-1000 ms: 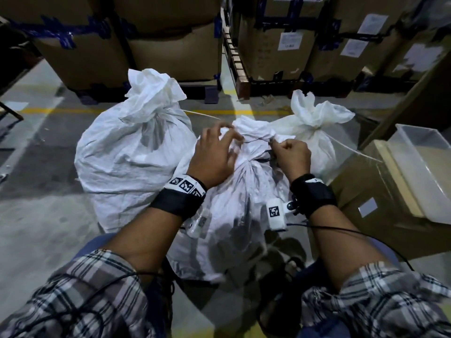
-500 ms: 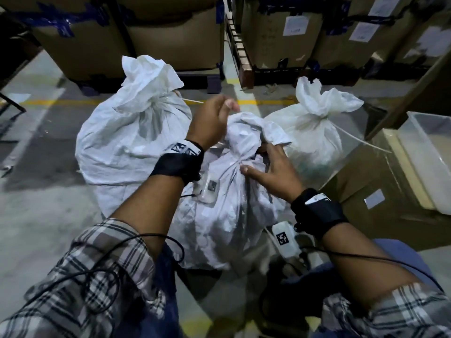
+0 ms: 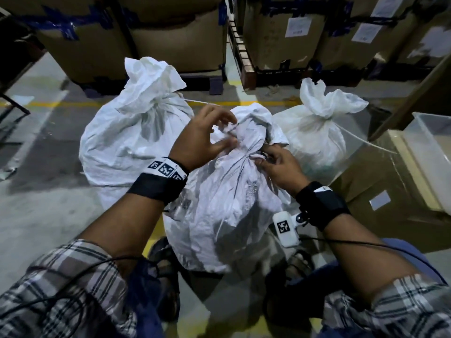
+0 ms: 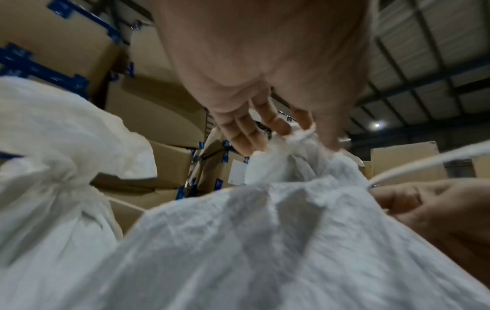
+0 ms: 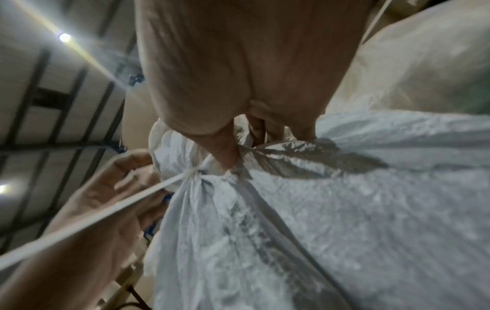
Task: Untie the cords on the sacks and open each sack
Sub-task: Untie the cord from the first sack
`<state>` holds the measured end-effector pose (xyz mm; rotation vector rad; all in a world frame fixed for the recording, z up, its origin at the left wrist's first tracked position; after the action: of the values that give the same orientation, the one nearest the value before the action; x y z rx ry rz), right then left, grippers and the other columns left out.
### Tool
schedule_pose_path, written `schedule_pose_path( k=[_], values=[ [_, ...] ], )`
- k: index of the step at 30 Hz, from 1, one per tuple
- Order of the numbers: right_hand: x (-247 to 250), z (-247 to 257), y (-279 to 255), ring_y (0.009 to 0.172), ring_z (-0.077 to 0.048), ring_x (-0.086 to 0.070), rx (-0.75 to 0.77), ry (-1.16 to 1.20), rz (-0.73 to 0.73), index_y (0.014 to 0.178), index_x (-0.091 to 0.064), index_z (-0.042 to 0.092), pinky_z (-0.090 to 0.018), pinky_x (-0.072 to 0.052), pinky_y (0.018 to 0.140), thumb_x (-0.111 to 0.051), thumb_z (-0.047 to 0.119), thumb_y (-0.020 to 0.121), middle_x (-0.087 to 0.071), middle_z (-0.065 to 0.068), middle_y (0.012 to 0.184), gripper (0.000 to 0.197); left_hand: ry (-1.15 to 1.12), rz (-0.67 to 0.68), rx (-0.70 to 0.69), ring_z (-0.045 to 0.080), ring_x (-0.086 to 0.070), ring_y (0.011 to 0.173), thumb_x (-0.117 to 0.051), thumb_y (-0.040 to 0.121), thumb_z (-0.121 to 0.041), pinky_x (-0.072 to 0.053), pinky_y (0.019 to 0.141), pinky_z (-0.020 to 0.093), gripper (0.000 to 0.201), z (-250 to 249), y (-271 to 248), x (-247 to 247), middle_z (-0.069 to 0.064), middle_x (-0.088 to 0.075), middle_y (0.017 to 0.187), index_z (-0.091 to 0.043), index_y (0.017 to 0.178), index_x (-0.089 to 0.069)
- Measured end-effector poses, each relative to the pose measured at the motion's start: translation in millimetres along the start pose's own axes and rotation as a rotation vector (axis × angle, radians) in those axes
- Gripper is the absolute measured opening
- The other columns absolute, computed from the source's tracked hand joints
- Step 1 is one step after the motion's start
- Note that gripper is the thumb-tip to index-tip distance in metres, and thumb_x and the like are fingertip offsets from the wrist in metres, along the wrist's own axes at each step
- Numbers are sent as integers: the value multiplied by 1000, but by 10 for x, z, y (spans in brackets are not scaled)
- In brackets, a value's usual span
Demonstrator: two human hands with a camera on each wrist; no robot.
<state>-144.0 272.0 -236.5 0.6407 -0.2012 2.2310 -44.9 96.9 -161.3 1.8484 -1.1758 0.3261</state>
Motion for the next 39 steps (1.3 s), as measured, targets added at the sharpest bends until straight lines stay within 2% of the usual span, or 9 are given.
schedule_pose_path(
  k=[5,11,14,16,21,26,31,36,39],
  values=[
    [-28,94,-50,105,-15,-63,11,333,64,116,-70,15,-39,-47,100,-60,-11,90,-69,-18,122,37,-64,-67,161,14,-68,93,-67,90,-8,-58,83,38,18,135,32,70,-2,-66,104,-19,104,-68],
    [-16,198,-59,96,1,-65,90,388,127,119,-66,13,-17,-51,90,-56,-15,91,-76,13,102,41,-502,-218,286,14,-60,74,-49,88,3,-57,71,47,28,183,223,228,-8,-61,85,-25,90,-56],
    [17,159,62,103,-9,-65,52,296,4,119,-69,5,-32,-52,100,-57,-10,93,-73,-4,113,32,-447,-172,512,18,-62,86,-57,95,-10,-60,81,50,15,374,150,177,-3,-60,93,-21,104,-54],
    [90,117,128,109,-14,-65,39,110,-94,118,-72,4,-42,-51,103,-60,-2,92,-72,-8,116,29,-129,-111,626,21,-62,88,-68,92,-27,-55,82,42,23,521,34,194,-1,-61,93,-16,106,-53],
    [288,58,99,116,-32,-58,36,-260,-358,109,-78,18,-33,-47,104,-72,18,85,-60,-20,117,25,40,26,395,6,-57,62,-80,78,-37,-45,61,30,30,206,-9,74,-8,-60,65,-22,69,-55],
    [195,117,34,104,-30,-60,-6,-343,-242,121,-72,26,-39,-52,92,-69,32,90,-60,-16,104,32,19,157,373,16,-63,103,-82,77,-46,-51,89,33,51,57,-171,-361,-1,-69,111,-15,112,-62],
    [364,292,-88,118,-31,-57,-32,-548,-171,129,-67,25,-35,-47,101,-59,24,92,-65,-17,121,38,123,230,320,27,-60,115,-81,77,-42,-50,92,45,69,74,-160,-547,5,-65,124,-16,131,-47],
    [440,469,-228,80,-19,-68,-97,-549,-268,88,-75,28,-32,-56,74,-57,70,78,-74,-1,82,47,213,235,311,32,-58,115,-76,79,-42,-50,90,47,79,96,-165,-613,9,-66,123,-18,144,-37],
    [225,420,-195,73,-14,-67,-88,-427,-209,82,-73,16,-31,-54,69,-72,54,77,-70,1,72,38,200,227,285,31,-57,116,-77,79,-43,-49,93,46,81,85,-159,-620,6,-67,124,-21,146,-37]
  ],
)
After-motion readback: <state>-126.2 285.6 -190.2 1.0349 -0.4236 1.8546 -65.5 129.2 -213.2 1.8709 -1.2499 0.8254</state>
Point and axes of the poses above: each hand's wrist, its own y-axis towards the middle knuckle, its own x-axis out of the back of the hand, z = x × y, the point moved 7 cm from there along y, towards the middle knuckle
